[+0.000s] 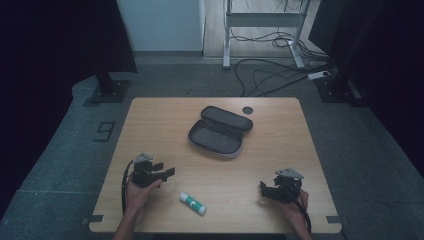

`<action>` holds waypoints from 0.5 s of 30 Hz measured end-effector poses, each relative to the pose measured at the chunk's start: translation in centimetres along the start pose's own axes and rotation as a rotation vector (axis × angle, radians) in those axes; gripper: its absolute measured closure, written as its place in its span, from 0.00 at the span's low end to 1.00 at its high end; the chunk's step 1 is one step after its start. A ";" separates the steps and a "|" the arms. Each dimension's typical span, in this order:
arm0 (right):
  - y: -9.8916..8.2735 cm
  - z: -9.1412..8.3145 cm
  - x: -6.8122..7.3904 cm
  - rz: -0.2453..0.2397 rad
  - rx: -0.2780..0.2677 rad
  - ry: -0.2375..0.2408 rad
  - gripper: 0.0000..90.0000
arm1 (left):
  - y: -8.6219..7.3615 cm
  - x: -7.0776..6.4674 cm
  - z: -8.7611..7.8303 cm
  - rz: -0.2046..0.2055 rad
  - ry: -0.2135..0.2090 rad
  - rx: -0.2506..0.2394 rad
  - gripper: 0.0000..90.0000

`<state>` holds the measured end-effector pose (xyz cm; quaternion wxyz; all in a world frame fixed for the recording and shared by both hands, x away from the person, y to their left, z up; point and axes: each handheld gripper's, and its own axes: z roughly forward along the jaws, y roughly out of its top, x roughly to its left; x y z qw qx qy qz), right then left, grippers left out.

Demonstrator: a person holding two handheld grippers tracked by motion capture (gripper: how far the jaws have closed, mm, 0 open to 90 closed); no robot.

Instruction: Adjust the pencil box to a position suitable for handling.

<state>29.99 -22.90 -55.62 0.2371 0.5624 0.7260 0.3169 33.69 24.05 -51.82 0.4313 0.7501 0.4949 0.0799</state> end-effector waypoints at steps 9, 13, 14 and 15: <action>0.0 0.0 -0.2 -0.019 -0.010 0.021 0.10 | 0.1 -0.1 0.0 -0.008 0.008 -0.018 0.40; -0.1 -0.2 -0.3 -0.022 -0.018 0.026 0.14 | 0.1 -0.5 0.3 -0.015 0.011 -0.011 0.39; -0.1 -0.2 -0.2 -0.025 -0.018 0.027 0.14 | 0.1 -0.6 0.4 -0.010 0.016 -0.006 0.39; -0.1 -0.2 -0.2 -0.025 -0.018 0.027 0.14 | 0.1 -0.6 0.4 -0.010 0.016 -0.006 0.39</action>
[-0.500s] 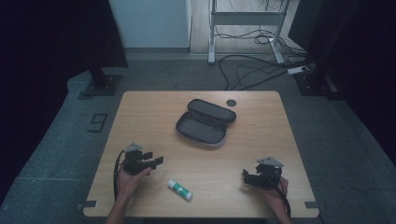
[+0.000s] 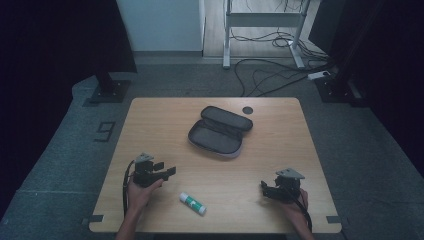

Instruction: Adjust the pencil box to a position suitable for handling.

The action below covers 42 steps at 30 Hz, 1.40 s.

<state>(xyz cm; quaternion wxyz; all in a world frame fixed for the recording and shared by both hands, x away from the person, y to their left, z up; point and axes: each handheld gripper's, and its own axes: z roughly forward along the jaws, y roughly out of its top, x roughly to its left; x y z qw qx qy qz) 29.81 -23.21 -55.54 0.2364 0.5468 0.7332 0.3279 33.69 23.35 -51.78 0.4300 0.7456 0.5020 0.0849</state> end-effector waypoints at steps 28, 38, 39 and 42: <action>1.3 -1.3 0.4 0.057 -0.099 0.087 0.26 | 2.2 -1.2 -0.4 0.052 -0.019 -0.053 0.41; 3.4 -1.6 1.2 0.049 -0.146 0.107 0.28 | 4.2 -1.8 0.3 0.071 -0.036 -0.069 0.42; 3.9 -1.6 1.3 0.047 -0.152 0.108 0.28 | 4.7 -2.0 0.6 0.070 -0.040 -0.074 0.42; 4.7 -1.4 1.5 0.048 -0.150 0.113 0.29 | 5.2 -2.4 0.8 0.078 -0.045 -0.076 0.42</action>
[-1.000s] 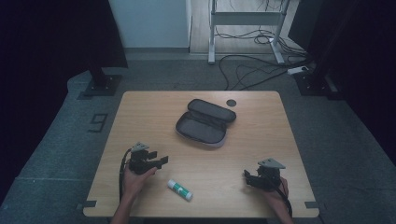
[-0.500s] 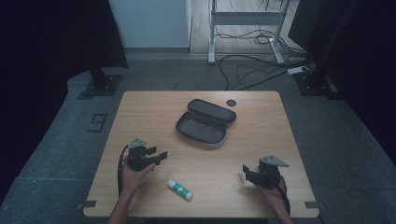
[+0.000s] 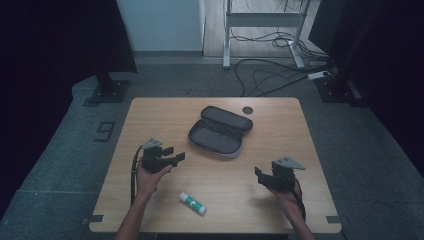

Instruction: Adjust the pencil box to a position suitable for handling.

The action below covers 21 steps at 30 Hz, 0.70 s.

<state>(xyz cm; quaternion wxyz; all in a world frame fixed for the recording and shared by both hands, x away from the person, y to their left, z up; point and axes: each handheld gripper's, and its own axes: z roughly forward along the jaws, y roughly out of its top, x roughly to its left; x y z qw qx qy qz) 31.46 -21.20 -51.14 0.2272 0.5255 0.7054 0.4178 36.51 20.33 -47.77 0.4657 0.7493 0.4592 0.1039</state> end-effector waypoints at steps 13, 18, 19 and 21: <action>1.6 1.9 0.7 0.003 0.012 0.020 0.31 | 1.1 0.1 0.9 0.013 0.017 0.011 0.42; 2.2 2.4 0.9 0.008 0.010 0.031 0.32 | 1.8 0.1 1.5 0.015 0.026 0.017 0.43; 2.5 2.8 1.0 0.004 0.011 0.035 0.32 | 2.1 0.1 1.9 0.015 0.031 0.022 0.43; 2.7 3.1 1.3 0.001 0.011 0.038 0.33 | 2.4 0.2 2.4 0.007 0.033 0.019 0.43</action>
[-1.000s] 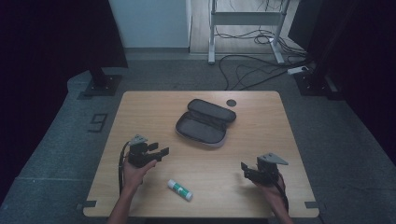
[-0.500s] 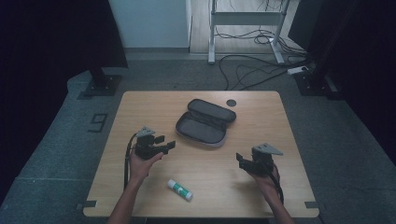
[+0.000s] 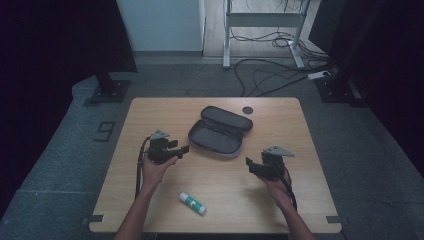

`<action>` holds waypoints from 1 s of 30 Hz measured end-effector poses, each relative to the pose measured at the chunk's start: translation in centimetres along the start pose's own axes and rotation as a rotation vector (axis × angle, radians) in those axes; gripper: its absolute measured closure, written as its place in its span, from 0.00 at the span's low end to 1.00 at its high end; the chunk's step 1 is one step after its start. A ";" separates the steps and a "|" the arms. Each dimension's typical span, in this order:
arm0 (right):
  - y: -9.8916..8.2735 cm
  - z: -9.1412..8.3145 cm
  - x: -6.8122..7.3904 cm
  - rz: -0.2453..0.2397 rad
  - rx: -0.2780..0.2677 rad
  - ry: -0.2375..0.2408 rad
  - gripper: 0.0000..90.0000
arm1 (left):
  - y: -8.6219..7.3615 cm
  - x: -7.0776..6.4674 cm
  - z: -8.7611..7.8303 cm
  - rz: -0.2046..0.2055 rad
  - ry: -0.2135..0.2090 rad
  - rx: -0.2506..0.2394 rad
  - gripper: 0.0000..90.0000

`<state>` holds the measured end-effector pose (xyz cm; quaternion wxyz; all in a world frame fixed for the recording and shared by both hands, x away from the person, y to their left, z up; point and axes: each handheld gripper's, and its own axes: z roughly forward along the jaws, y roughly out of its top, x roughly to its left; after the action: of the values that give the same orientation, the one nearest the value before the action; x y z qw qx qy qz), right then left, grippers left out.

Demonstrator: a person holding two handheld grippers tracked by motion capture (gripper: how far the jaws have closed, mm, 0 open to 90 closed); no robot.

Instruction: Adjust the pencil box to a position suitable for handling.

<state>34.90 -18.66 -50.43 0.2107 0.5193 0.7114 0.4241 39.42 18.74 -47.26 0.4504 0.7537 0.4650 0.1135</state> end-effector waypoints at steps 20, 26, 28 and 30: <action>2.0 2.6 1.8 -0.024 0.009 0.029 0.35 | 0.9 1.6 2.1 -0.021 0.069 -0.010 0.42; 2.5 3.0 2.1 -0.026 0.008 0.028 0.35 | 1.6 1.7 2.2 -0.003 0.066 0.004 0.41; 2.7 3.2 2.1 -0.028 0.013 0.027 0.35 | 1.9 1.5 2.3 0.011 0.054 -0.014 0.40; 3.0 3.6 2.1 -0.010 0.015 0.033 0.35 | 2.3 1.6 2.7 0.016 0.055 0.014 0.39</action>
<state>38.46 -15.01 -49.63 0.1970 0.5100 0.7207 0.4262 43.26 18.09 -47.43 0.4314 0.7570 0.4720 0.1345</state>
